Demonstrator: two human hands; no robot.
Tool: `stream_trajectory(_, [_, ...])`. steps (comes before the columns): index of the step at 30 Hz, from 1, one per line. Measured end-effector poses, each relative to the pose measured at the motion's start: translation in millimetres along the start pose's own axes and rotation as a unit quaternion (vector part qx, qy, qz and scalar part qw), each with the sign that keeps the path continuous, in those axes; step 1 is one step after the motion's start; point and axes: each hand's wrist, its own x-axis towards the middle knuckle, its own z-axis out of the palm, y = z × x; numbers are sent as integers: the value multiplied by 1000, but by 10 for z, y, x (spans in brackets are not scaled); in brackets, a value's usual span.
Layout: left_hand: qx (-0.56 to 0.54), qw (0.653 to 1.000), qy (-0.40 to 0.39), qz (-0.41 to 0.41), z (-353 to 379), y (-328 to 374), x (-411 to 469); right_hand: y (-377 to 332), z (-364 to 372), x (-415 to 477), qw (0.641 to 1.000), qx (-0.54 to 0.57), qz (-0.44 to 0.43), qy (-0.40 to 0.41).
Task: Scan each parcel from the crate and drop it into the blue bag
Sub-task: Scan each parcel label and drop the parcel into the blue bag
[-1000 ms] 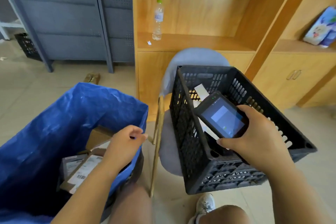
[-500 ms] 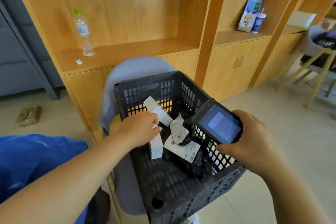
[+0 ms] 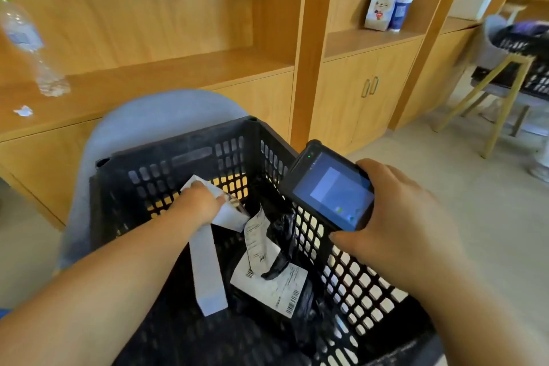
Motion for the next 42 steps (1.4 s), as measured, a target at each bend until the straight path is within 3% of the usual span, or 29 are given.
stream_trajectory(6, [-94,993,19,-73,95,17,304,75,82,106,1000,-23,2,2])
stream_trajectory(12, [-131,990,43,-35,-63,3,153,42,38,21,1000,-15,6,6])
stream_trajectory(20, [-181,968,135,106,-687,-374,-660,-118,-273,-443,999,36,9,24])
stream_trajectory(29, [-257,877,266,307,-958,-1109,-2318,-356,-548,-1233,992,113,14,48])
stream_trajectory(34, [-269,855,275,348,-730,-1556,-2991,-491,-625,-1589,992,122,-2,43])
stream_trajectory(42, [-285,871,193,350,-168,-1991,-3472,-692,-611,-1959,986,156,-27,46])
